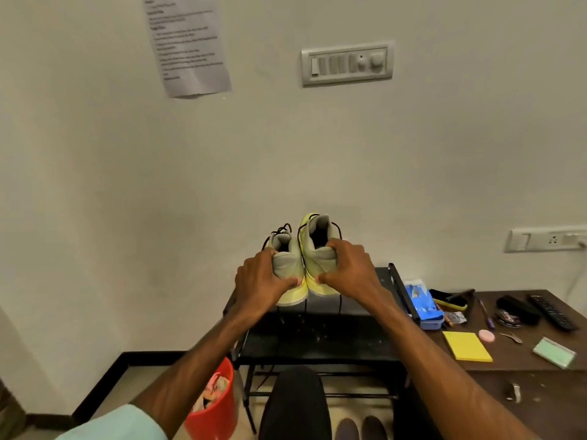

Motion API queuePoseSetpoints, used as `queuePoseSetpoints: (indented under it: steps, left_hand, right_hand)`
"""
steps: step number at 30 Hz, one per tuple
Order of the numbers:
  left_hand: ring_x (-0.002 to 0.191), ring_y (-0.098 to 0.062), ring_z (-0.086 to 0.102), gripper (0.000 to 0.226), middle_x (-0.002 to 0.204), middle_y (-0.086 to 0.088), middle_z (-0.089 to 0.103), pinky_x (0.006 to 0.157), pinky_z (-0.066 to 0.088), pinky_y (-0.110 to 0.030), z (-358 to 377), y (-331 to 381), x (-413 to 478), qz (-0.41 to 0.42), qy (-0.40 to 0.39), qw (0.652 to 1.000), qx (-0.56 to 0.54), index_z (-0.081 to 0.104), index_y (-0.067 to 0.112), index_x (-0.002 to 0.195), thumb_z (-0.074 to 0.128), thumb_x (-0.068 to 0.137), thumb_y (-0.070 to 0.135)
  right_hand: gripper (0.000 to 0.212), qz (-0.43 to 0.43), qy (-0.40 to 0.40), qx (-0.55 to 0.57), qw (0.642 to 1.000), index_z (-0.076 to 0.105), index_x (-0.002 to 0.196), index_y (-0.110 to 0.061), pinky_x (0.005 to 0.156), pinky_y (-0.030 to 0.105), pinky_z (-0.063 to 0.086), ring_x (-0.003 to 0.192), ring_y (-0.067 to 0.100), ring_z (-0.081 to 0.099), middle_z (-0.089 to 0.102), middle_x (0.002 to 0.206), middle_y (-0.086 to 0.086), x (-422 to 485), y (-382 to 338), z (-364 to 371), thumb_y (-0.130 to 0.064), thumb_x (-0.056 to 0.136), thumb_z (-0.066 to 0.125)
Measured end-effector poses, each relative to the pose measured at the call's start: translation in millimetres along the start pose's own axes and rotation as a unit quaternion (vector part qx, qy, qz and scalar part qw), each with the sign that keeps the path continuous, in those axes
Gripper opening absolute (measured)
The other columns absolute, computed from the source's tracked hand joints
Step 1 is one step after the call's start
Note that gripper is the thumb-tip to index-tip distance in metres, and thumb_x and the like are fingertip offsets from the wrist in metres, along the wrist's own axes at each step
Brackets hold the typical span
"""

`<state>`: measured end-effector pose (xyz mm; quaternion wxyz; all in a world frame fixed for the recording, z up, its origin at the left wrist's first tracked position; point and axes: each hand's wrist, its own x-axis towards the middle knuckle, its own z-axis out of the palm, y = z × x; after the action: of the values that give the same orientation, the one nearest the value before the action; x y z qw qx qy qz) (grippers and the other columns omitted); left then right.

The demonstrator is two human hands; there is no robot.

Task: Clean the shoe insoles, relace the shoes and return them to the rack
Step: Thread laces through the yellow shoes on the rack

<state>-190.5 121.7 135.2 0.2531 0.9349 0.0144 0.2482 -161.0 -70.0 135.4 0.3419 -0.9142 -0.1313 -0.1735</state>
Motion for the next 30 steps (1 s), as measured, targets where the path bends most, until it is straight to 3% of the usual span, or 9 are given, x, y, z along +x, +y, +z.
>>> queuePoseSetpoints:
  steps: [4, 10, 18, 24, 30]
  left_hand:
    - [0.099, -0.021, 0.066, 0.068, 0.113, 0.002, 0.071, 0.078, 0.054, -0.034, 53.3, 8.5, 27.0, -0.015, -0.035, 0.998, -0.041, 0.063, 0.024, 0.118, 0.088, 0.063, 0.057]
    - [0.111, -0.022, 0.062, 0.072, 0.122, 0.0, 0.068, 0.093, 0.052, -0.039, 138.2, 15.0, 45.6, -0.031, -0.092, 0.994, -0.044, 0.058, 0.021, 0.129, 0.087, 0.069, 0.05]
    - [0.108, -0.018, 0.065, 0.061, 0.117, 0.003, 0.07, 0.086, 0.05, -0.032, 216.7, 9.7, 42.4, -0.04, -0.118, 0.992, -0.018, 0.057, 0.023, 0.124, 0.084, 0.076, 0.048]
    - [0.106, -0.018, 0.066, 0.058, 0.113, 0.005, 0.07, 0.086, 0.055, -0.035, 227.2, -6.9, 40.4, -0.047, -0.105, 0.993, -0.024, 0.055, 0.026, 0.12, 0.085, 0.074, 0.046]
    - [0.104, -0.019, 0.065, 0.056, 0.112, 0.004, 0.069, 0.083, 0.054, -0.034, 216.5, -20.0, 44.4, -0.054, -0.093, 0.994, -0.007, 0.057, 0.023, 0.118, 0.086, 0.074, 0.041]
  right_hand:
    - [0.051, 0.061, 0.02, -0.003, 0.998, 0.062, 0.116, -0.023, 0.065, 0.021, 0.044, 0.084, 0.017, 0.059, 0.065, 0.1, -0.002, 14.7, 58.8, 5.3, -0.023, 0.07, 0.085]
    - [0.051, 0.139, 0.026, -0.024, 0.99, 0.061, 0.116, -0.023, 0.074, 0.031, 0.053, 0.091, 0.021, 0.063, 0.067, 0.104, 0.001, 21.8, 135.4, 31.7, -0.018, 0.07, 0.083]
    - [0.049, 0.199, 0.01, -0.034, 0.979, 0.055, 0.115, -0.025, 0.083, 0.034, 0.058, 0.1, 0.022, 0.064, 0.064, 0.113, 0.0, 32.4, 195.2, 70.1, -0.018, 0.075, 0.084]
    - [0.051, 0.223, -0.006, -0.025, 0.974, 0.054, 0.116, -0.025, 0.078, 0.026, 0.049, 0.096, 0.013, 0.053, 0.054, 0.107, -0.007, 38.1, 212.2, 82.6, -0.017, 0.077, 0.085]
    - [0.051, 0.222, -0.008, -0.016, 0.975, 0.054, 0.117, -0.026, 0.08, 0.028, 0.053, 0.1, 0.014, 0.057, 0.055, 0.109, -0.007, 34.3, 204.8, 83.5, -0.018, 0.077, 0.086]
